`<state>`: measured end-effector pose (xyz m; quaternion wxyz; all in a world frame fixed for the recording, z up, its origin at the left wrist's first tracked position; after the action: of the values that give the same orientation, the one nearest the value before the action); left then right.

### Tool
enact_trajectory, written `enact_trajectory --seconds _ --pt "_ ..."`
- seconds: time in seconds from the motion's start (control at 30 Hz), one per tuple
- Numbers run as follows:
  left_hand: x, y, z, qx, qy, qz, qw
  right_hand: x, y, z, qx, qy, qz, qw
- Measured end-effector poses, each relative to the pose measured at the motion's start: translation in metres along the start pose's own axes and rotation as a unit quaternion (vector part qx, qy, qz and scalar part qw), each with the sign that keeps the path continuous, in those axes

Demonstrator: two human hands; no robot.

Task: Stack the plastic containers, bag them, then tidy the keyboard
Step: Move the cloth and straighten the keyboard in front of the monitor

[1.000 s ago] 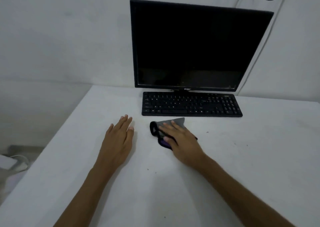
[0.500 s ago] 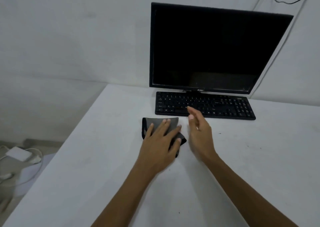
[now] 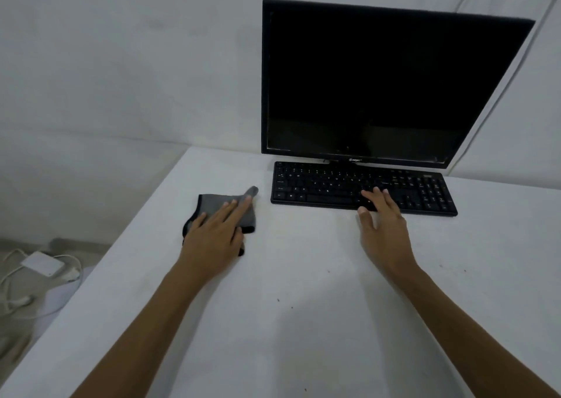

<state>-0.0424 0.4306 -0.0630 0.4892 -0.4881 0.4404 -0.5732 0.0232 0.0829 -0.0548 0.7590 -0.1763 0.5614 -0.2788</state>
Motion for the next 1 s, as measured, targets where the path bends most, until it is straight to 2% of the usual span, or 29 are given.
enact_trajectory --seconds 0.13,0.23,0.47,0.67,0.83,1.0 --pt "-0.007 0.002 0.046 -0.038 -0.052 -0.012 0.998 0.013 0.008 0.02 -0.005 -0.027 -0.096 0.995" --pt "-0.008 0.008 0.079 -0.059 -0.06 0.017 0.996 0.02 0.011 0.033 -0.002 -0.044 -0.146 0.988" --pt "-0.009 0.016 0.118 -0.069 -0.053 0.047 0.995 0.028 0.013 0.052 0.007 -0.048 -0.162 0.986" --pt "-0.013 0.017 0.131 -0.059 -0.043 0.025 0.997 0.027 0.017 0.053 0.005 -0.057 -0.172 0.984" --pt "-0.01 0.018 0.131 -0.022 -0.066 -0.026 0.997 0.025 0.016 0.053 0.021 -0.048 -0.158 0.986" --pt "0.063 0.013 0.116 0.12 -0.024 -0.056 0.991 0.023 0.013 0.052 0.039 -0.03 -0.152 0.987"
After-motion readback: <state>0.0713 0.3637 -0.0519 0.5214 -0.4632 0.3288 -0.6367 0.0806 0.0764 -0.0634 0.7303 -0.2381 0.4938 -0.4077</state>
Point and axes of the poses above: each hand's wrist, its own z-axis towards the middle knuckle, its own y-axis out of the palm, x = y × z, the point moved 1 cm from there along z, towards the middle knuckle, and after that the axes turned 7 degrees about z, right-handed, at the moved point
